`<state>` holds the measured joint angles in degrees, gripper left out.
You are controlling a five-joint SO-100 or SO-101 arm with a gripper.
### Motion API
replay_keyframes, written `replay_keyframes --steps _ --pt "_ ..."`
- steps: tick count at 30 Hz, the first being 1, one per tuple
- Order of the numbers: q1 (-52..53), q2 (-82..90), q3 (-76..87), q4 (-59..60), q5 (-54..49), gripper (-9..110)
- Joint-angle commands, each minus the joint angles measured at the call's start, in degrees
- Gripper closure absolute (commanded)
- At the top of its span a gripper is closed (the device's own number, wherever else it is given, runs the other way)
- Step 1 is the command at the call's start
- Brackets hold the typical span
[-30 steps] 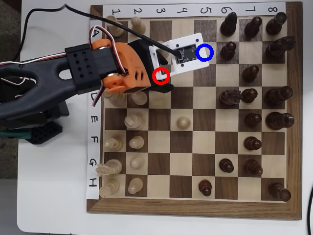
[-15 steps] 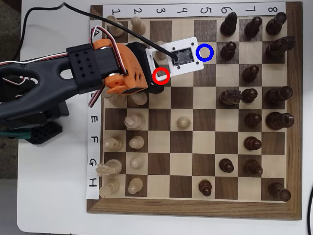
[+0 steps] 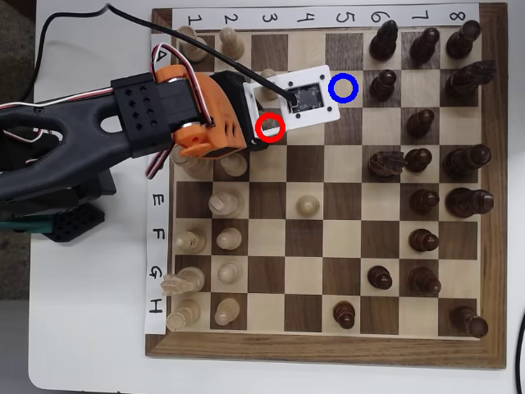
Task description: Move the piece to destination
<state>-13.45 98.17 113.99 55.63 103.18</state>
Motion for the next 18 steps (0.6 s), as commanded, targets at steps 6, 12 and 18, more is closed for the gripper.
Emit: replay_keyframes --steps 6,12,18 --pt "0.7 0.7 -1.1 1.1 1.5 98" --pt "0.9 1.8 -1.8 2.2 2.2 101" --pt "1.3 3.5 -5.8 3.5 2.0 101"
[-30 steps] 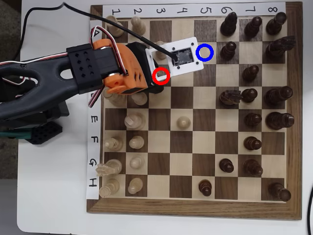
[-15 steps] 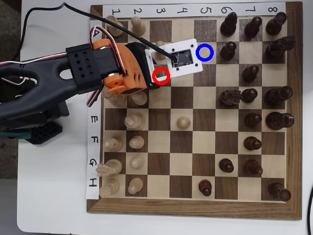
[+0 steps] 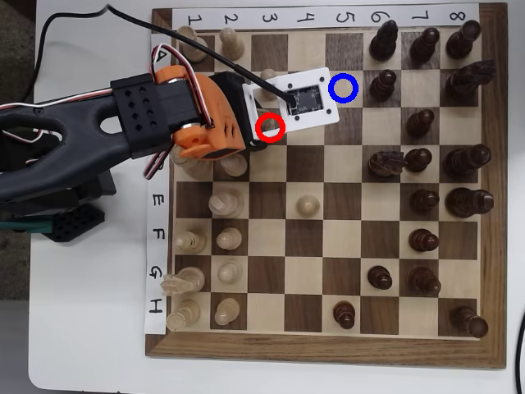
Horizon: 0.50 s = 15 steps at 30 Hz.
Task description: Move the piece to destination
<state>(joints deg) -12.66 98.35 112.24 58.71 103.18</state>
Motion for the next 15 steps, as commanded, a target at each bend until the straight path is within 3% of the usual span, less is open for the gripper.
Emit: replay_keyframes --steps 1,15 --pt "0.6 3.6 -4.8 0.5 1.9 101" --pt "-0.4 5.1 -16.2 3.8 0.4 101"
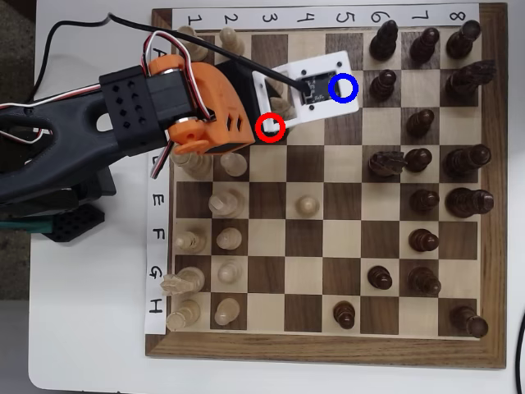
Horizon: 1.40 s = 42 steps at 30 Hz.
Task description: Move the piece to destination
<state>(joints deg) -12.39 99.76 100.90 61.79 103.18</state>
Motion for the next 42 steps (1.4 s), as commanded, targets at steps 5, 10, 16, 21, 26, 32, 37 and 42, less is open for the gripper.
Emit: replay_keyframes --steps 5,10,16,21,26,32,37,42 --pt "-2.0 3.0 -9.8 2.6 -0.5 101" --pt "-4.2 1.1 -14.0 3.1 -1.2 101" --pt "-5.9 -1.6 -14.2 0.4 -1.8 101" --pt "-5.4 -5.4 -13.4 -3.9 -3.3 100" --pt "-4.5 -8.5 -13.8 -7.0 -4.8 99" --pt "-4.3 -11.3 -13.1 -9.1 -5.1 99" --pt "-3.9 -13.1 -12.3 -11.2 -5.7 99" --pt "-3.3 -14.9 -11.6 -13.4 -6.3 100"
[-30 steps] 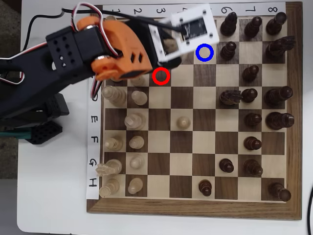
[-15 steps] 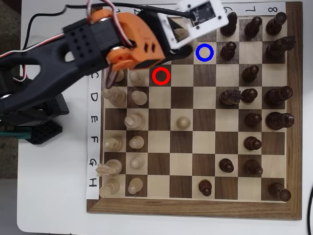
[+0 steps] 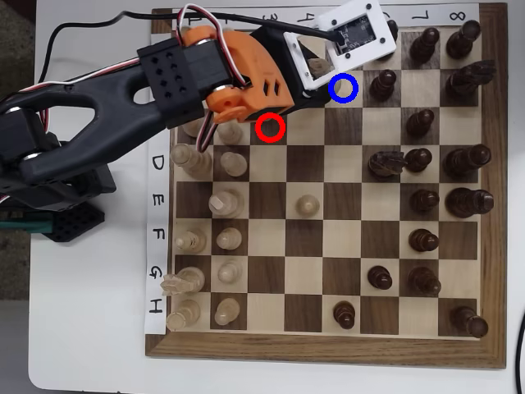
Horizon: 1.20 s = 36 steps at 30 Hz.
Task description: Move the piece to destination
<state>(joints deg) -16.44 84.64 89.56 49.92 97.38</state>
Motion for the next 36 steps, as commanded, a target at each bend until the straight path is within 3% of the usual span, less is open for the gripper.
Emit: replay_keyframes --steps 1,36 --pt "0.9 -0.1 -0.2 -2.1 -0.7 100" --pt "0.4 -7.8 -0.1 -11.0 -5.3 99"
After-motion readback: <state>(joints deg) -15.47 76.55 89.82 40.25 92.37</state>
